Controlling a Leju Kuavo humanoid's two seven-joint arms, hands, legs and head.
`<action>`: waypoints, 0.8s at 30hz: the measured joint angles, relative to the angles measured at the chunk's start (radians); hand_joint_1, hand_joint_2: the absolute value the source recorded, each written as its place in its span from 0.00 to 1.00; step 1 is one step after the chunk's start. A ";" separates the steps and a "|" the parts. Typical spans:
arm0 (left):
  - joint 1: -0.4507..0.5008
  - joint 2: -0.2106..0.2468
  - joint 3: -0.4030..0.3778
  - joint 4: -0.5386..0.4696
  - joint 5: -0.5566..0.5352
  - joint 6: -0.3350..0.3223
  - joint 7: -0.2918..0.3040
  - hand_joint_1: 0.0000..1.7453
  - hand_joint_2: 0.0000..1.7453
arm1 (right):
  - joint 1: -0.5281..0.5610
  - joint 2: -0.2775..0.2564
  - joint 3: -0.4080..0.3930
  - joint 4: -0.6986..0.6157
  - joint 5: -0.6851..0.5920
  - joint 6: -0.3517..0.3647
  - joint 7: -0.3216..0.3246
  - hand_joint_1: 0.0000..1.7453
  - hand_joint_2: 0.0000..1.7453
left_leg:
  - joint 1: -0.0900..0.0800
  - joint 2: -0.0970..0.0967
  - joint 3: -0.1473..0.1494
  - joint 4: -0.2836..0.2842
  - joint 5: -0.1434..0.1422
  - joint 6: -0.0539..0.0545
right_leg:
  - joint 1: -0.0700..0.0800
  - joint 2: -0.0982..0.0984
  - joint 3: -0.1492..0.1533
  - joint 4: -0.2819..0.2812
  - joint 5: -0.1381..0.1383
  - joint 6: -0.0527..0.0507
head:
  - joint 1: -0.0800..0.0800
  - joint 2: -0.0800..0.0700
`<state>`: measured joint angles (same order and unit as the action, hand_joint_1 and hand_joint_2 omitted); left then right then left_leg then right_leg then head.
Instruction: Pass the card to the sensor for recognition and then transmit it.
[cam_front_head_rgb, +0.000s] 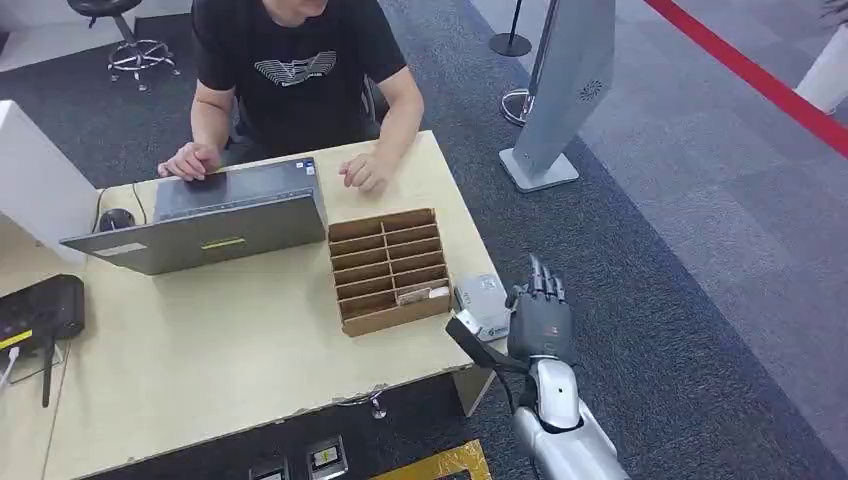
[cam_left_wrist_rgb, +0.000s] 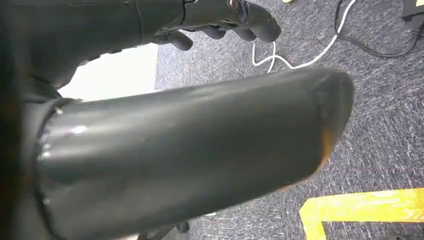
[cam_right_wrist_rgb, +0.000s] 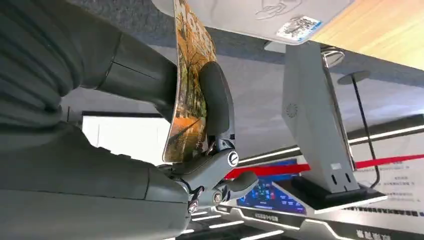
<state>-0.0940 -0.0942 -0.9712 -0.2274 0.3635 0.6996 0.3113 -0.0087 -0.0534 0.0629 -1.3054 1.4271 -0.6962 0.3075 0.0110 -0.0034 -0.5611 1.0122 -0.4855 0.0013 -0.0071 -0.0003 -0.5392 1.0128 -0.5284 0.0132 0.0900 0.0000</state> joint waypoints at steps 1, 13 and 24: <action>0.000 0.000 0.002 0.000 -0.002 0.000 0.000 0.00 0.00 | 0.000 0.000 -0.003 0.003 0.000 0.000 -0.001 1.00 1.00 | 0.000 0.000 0.000 0.000 0.000 0.000 | 0.000 0.000 0.000 0.000 0.000 0.000 | 0.000 0.000; 0.000 -0.003 0.016 0.000 -0.002 0.000 -0.003 0.00 0.00 | -0.005 0.006 -0.011 0.039 -0.029 -0.006 -0.015 1.00 1.00 | 0.000 0.000 0.001 0.000 0.000 0.000 | 0.000 0.000 0.001 0.000 0.000 0.000 | 0.000 0.000; 0.002 -0.005 0.030 0.000 -0.008 0.000 0.002 0.00 0.00 | -0.014 0.024 -0.022 0.060 -0.012 -0.010 -0.050 1.00 1.00 | 0.000 0.000 0.004 0.000 0.000 0.000 | 0.000 0.000 0.003 0.000 0.000 0.000 | 0.000 0.000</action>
<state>-0.0919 -0.0992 -0.9415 -0.2274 0.3555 0.6996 0.3136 -0.0228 -0.0297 0.0408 -1.2459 1.4153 -0.7065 0.2575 0.0111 -0.0031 -0.5574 1.0122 -0.4855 0.0013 -0.0071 0.0000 -0.5359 1.0128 -0.5283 0.0132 0.0900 0.0000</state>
